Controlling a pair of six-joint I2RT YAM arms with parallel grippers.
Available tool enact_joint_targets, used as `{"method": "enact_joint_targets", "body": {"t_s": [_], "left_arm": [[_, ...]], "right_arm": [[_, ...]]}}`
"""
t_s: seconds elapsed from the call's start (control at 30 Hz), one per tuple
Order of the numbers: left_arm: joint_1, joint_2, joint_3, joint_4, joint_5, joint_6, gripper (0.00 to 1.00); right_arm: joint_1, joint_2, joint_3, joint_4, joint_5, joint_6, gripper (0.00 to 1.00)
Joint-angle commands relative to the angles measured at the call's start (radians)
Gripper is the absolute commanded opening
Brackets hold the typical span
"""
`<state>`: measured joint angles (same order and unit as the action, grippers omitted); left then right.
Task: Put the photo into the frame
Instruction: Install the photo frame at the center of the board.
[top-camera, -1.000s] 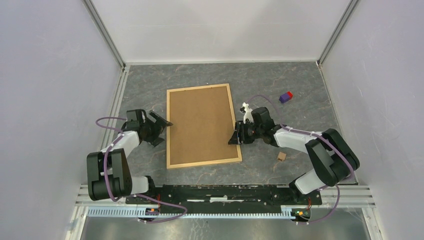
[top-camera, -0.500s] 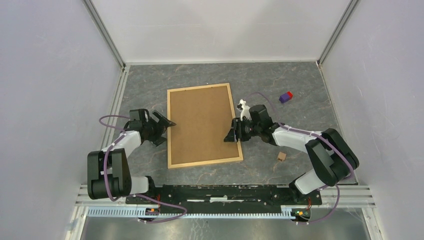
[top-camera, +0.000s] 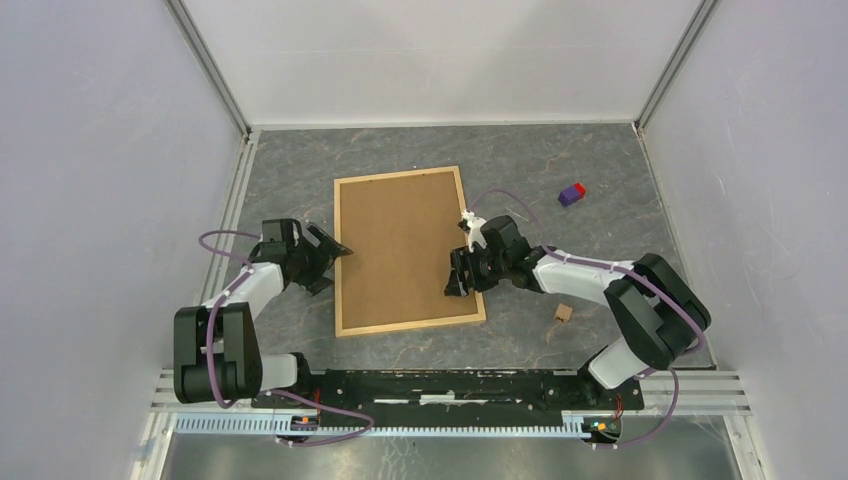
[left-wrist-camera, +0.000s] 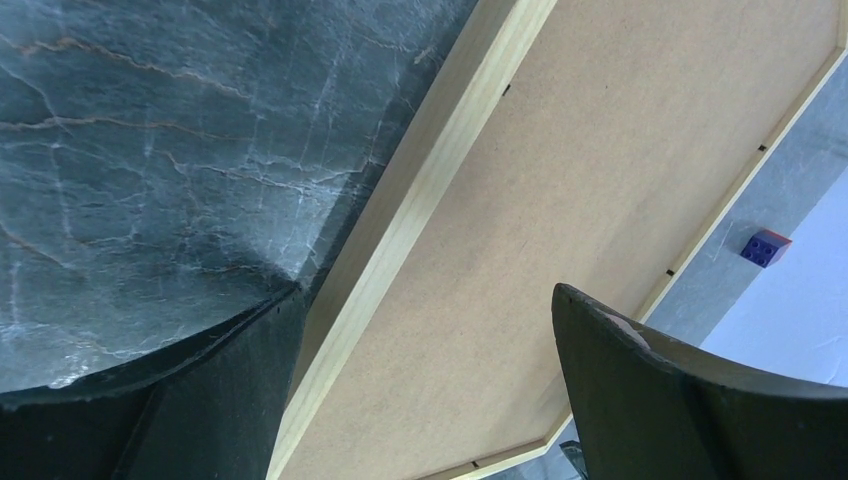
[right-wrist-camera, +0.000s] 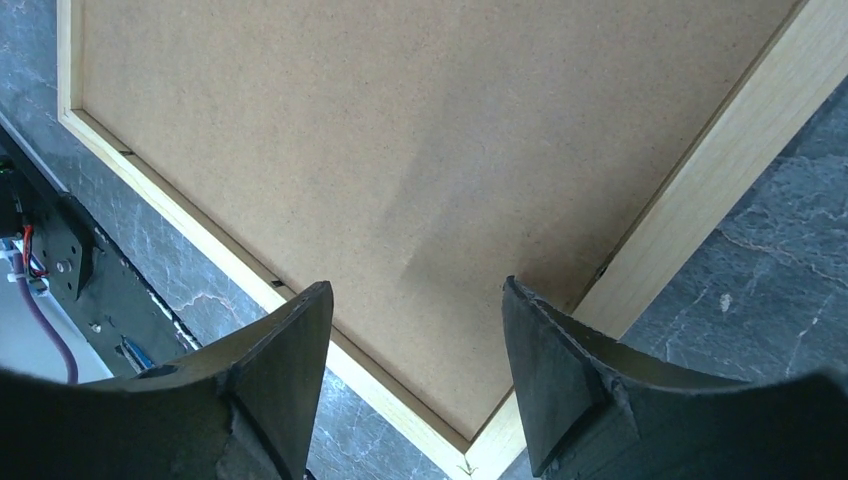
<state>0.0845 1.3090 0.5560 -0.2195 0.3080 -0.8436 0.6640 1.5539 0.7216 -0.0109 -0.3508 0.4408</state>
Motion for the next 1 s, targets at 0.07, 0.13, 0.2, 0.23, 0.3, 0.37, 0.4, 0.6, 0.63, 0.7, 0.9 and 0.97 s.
{"method": "enact_joint_targets", "body": {"t_s": [0.07,0.13,0.2,0.23,0.3,0.37,0.4,0.6,0.63,0.7,0.9,0.97], "left_arm": [[-0.032,-0.052,-0.002,-0.065,-0.031,0.070,1.00],[-0.038,-0.095,0.008,-0.094,-0.064,0.097,1.00],[-0.049,-0.135,0.018,-0.111,-0.101,0.120,1.00],[-0.058,-0.145,0.026,-0.116,-0.118,0.127,1.00],[-0.072,-0.158,0.047,-0.134,-0.132,0.137,1.00],[-0.117,-0.166,0.075,-0.150,-0.152,0.153,1.00],[-0.135,-0.167,0.092,-0.154,-0.165,0.163,1.00],[-0.208,-0.148,0.197,-0.192,-0.214,0.252,1.00],[-0.218,-0.148,0.202,-0.198,-0.218,0.264,1.00],[-0.259,-0.135,0.217,-0.220,-0.249,0.298,1.00],[-0.354,-0.035,0.280,-0.300,-0.337,0.356,1.00],[-0.381,-0.004,0.317,-0.330,-0.369,0.364,1.00]], "right_arm": [[0.006,0.036,0.060,-0.069,0.045,-0.073,0.72],[0.006,0.022,0.085,-0.095,0.054,-0.082,0.73],[0.006,-0.006,0.090,-0.106,0.074,-0.089,0.77],[0.006,-0.021,0.090,-0.109,0.086,-0.090,0.78],[0.006,-0.040,0.095,-0.136,0.118,-0.099,0.83],[0.006,-0.059,0.095,-0.170,0.154,-0.106,0.88],[0.006,-0.069,0.092,-0.180,0.178,-0.105,0.91],[0.003,-0.092,0.142,-0.222,0.281,-0.129,0.98],[0.003,-0.087,0.157,-0.238,0.288,-0.128,0.98],[0.003,-0.088,0.143,-0.249,0.293,-0.105,0.98],[-0.003,-0.114,0.091,-0.269,0.384,-0.060,0.98],[-0.005,-0.105,0.083,-0.273,0.415,-0.051,0.98]]}}
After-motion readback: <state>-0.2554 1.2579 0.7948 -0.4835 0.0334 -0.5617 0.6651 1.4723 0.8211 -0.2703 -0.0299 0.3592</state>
